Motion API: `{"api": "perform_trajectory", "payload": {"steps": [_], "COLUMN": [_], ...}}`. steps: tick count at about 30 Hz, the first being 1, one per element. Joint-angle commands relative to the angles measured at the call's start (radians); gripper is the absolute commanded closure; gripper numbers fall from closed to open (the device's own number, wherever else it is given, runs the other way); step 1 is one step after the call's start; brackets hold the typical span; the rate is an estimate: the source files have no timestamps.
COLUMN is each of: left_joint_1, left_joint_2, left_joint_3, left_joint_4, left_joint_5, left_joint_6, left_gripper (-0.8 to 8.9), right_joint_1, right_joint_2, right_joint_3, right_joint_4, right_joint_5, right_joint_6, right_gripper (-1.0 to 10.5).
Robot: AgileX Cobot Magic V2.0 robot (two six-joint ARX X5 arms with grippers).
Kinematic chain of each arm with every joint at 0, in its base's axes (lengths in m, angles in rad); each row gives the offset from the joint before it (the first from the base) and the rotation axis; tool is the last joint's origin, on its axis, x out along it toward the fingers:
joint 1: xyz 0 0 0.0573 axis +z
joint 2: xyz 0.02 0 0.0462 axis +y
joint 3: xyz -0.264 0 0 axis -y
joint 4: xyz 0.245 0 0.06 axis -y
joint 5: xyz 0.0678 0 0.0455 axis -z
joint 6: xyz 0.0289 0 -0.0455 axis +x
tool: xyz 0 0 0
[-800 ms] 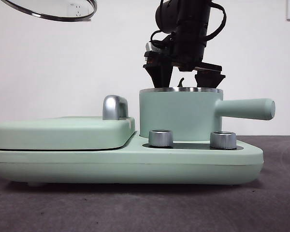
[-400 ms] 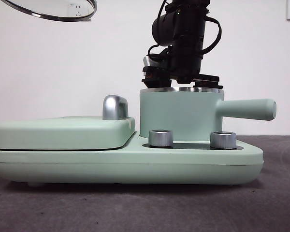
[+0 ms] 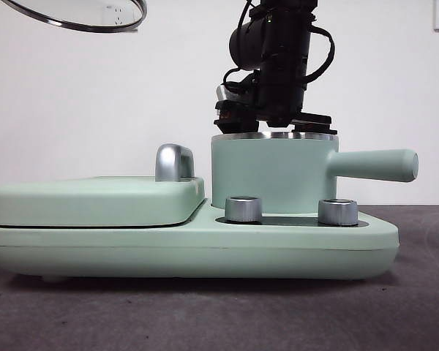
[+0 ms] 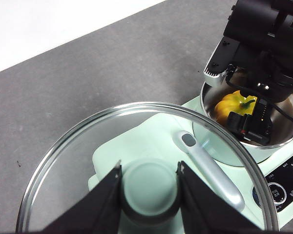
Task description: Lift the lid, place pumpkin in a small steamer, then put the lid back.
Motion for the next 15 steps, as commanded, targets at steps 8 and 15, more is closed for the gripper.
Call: {"api": "perform_trajectory", "payload": {"steps": [8,15], "left_joint_1": [-0.003,-0.003], "left_joint_2": [0.006,0.006], "left_joint_3": [0.024,0.024], "left_joint_4": [0.027,0.028], "left_joint_5": [0.006,0.006], "left_joint_6": [0.005,0.005], "left_gripper": [7.98,7.98], "right_joint_1": [0.007,0.010], "right_joint_2": [0.029,0.029], "right_joint_3": [0.026,0.097], "right_joint_4": [0.021,-0.022], "right_joint_5": [0.005,0.011], "right_joint_6": [0.000,0.005], "right_gripper": [4.2,4.2]}}
